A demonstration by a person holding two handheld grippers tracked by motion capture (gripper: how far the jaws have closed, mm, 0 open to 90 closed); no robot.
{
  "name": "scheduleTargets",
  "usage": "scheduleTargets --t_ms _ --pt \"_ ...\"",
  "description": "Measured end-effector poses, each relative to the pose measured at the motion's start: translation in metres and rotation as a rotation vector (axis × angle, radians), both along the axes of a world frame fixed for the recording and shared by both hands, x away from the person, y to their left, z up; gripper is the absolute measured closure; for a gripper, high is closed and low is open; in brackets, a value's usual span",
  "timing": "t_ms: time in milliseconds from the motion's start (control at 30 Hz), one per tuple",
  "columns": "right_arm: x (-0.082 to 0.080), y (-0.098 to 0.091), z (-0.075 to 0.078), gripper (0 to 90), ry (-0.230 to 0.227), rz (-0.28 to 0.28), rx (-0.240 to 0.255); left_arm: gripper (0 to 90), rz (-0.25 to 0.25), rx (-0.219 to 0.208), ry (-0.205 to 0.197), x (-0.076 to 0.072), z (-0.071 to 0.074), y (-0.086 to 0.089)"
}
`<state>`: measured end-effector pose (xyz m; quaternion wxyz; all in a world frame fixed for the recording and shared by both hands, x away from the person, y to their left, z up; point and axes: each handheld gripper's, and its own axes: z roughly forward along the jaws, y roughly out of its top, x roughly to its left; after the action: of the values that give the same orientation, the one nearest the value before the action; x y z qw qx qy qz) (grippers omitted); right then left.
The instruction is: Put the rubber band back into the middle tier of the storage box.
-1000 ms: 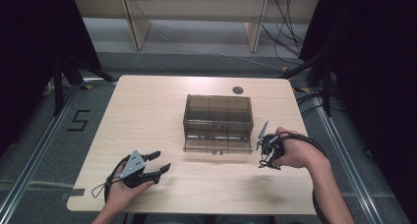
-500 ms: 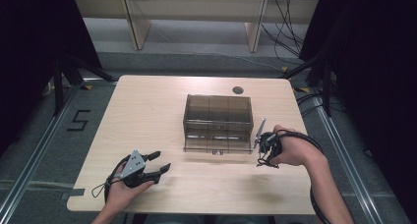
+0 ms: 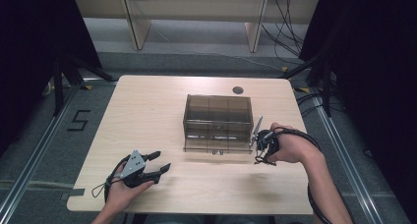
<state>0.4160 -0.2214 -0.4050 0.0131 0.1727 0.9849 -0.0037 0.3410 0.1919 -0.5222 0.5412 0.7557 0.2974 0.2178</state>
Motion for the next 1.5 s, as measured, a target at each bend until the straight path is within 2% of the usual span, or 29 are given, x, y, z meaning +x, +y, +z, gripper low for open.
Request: scheduleTargets --t_ms 33,67,100,333,567,867,900,967,1200,1267,1300,1367,1400,1433,1500 --pt "0.002 0.000 0.000 89.1 -0.005 0.018 0.005 39.3 -0.001 0.002 0.000 0.000 0.000 0.000" --pt "0.000 0.002 0.002 89.1 -0.003 -0.003 -0.002 39.3 -0.001 0.000 0.000 0.000 0.000 0.000" --pt "0.002 0.002 0.002 89.1 -0.009 0.017 0.003 39.3 0.000 0.000 0.000 0.000 0.000 0.000" --pt "0.005 0.008 0.006 89.1 -0.014 0.015 0.003 39.4 0.000 0.003 0.000 0.000 0.000 -0.001" --pt "0.008 0.012 0.008 89.2 -0.024 0.038 0.008 39.4 -0.005 -0.008 -0.002 0.000 -0.001 -0.001" --pt "0.010 0.017 0.011 89.2 -0.034 0.043 0.011 39.4 -0.001 0.001 0.000 0.000 0.000 -0.001" --pt "0.009 0.017 0.011 89.2 -0.034 0.030 0.013 39.4 0.000 0.001 0.000 0.000 0.000 -0.001" --pt "0.012 0.017 0.012 89.1 -0.031 0.050 0.019 39.4 0.000 0.001 0.000 0.000 0.000 -0.001" --pt "0.014 0.021 0.016 89.2 -0.038 0.053 0.018 39.4 0.000 0.001 0.000 0.000 0.000 -0.001" --pt "0.013 0.023 0.018 89.1 -0.035 0.030 0.013 39.4 0.000 0.001 0.000 0.000 0.000 -0.001" --pt "0.014 0.023 0.018 89.2 -0.043 0.054 0.018 39.4 0.000 0.001 -0.001 0.000 0.000 -0.001" --pt "0.014 0.024 0.019 89.2 -0.053 0.045 0.011 39.4 0.000 0.001 0.000 0.000 0.000 -0.001" --pt "0.015 0.024 0.019 89.2 -0.044 0.057 0.014 39.4 0.000 0.001 0.000 0.000 0.000 -0.001" --pt "0.014 0.025 0.020 89.1 -0.040 0.040 0.010 39.4 0.000 0.001 0.000 0.000 0.000 -0.001" --pt "0.016 0.025 0.020 89.1 -0.045 0.060 0.017 39.4 -0.001 0.001 0.000 0.000 0.000 -0.001"
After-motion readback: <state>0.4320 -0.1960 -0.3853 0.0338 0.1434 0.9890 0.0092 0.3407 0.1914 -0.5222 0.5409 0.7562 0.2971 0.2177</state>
